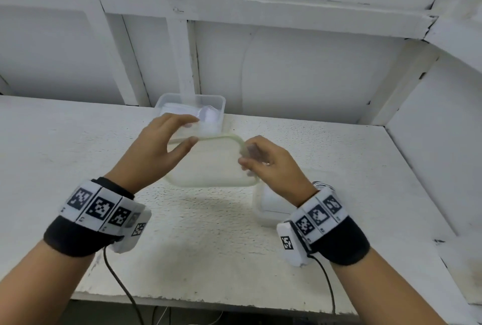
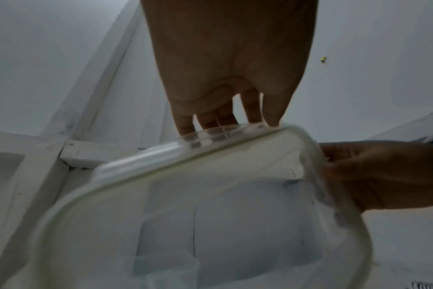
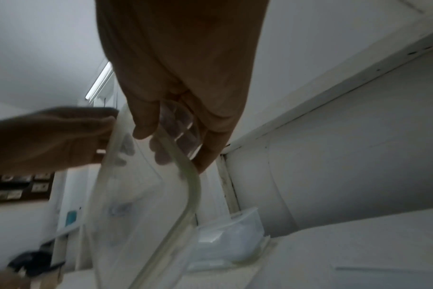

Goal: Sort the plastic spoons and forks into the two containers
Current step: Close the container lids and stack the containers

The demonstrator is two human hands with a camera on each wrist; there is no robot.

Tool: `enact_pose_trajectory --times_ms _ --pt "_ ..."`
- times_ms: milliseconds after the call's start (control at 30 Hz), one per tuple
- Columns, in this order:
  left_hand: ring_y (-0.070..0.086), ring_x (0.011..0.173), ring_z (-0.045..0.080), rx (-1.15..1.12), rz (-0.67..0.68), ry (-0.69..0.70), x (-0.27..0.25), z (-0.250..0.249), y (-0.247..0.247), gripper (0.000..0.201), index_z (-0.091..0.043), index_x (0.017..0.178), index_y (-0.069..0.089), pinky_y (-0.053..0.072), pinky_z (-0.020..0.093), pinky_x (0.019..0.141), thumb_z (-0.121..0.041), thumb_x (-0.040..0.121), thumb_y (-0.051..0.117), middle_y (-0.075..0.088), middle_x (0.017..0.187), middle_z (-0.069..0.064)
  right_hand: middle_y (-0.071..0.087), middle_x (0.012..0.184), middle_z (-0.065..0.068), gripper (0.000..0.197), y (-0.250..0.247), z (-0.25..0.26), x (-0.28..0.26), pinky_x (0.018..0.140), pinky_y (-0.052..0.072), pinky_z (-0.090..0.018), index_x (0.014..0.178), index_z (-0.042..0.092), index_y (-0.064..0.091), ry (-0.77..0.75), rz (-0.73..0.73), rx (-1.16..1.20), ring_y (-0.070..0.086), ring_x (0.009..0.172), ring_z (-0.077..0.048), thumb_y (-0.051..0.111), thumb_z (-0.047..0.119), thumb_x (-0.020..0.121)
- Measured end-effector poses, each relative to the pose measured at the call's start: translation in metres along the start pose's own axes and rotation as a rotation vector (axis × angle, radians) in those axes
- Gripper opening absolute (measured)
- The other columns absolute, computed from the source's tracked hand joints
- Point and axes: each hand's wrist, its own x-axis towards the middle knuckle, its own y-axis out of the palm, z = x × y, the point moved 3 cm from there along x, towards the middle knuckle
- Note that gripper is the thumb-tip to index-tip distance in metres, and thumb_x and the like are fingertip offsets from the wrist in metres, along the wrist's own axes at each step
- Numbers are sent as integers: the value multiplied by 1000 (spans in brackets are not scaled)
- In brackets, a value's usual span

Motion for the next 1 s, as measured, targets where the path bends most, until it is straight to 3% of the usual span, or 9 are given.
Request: enact_pose_trajectory --times_ms 133,233,333,500,600,667,767,900,1000 --pt "43 110 3 -133 -26 -197 -2 1 22 47 -27 130 42 33 22 94 -39 88 58 45 120 -13 63 75 2 7 -41 -8 -29 64 58 -34 91 12 56 73 -131 219 63 69 -12 60 12 86" --pt "54 93 2 -362 10 -370 2 -2 46 34 -27 122 43 42 13 80 -26 90 58 53 106 -14 64 72 0 37 -70 -28 -53 57 56 -30 96 13 57 152 -267 344 64 67 -13 69 38 72" --pt "60 85 13 -526 120 -501 8 -6 78 27 -22 115 48 50 26 77 -23 90 59 58 99 -2 65 67 1 71 -89 -48 -70 52 53 -28 107 13 57 250 -402 426 63 63 -12 80 52 54" --pt "60 64 18 -504 248 -566 20 -22 119 28 -15 116 52 46 24 54 -22 90 60 56 88 3 64 94 -7 33 -116 -78 -91 50 47 -17 115 12 57 431 -671 0 59 86 -19 65 25 86" --pt "59 70 19 -478 306 -599 24 -26 134 32 -11 120 53 47 22 53 -19 90 59 58 95 8 60 108 -8 37 -120 -91 -96 77 51 -31 119 13 57 532 -657 -182 53 100 -17 63 31 88" --pt "61 72 23 -465 337 -629 24 -25 141 34 -8 122 53 54 30 59 -17 90 60 58 105 14 59 121 -7 39 -118 -95 -95 91 42 -30 125 13 55 574 -638 -230 52 107 -17 59 30 90" --pt "64 76 26 -445 369 -662 24 -21 148 37 -5 124 53 57 32 62 -17 89 59 57 116 16 55 132 -6 41 -115 -97 -90 92 37 -26 130 13 52 600 -611 -273 51 119 -22 56 28 93" --pt "60 66 18 -495 405 -707 21 -22 154 36 -7 124 52 51 18 44 -19 90 59 61 108 15 54 134 -8 39 -118 -98 -87 99 37 -30 132 11 51 618 -595 -357 51 120 -23 51 26 95" --pt "59 64 17 -527 411 -710 21 -25 157 35 -7 123 52 50 16 43 -20 91 59 62 103 14 55 132 -10 38 -122 -103 -89 100 37 -33 131 11 51 640 -592 -356 51 119 -24 50 25 96"
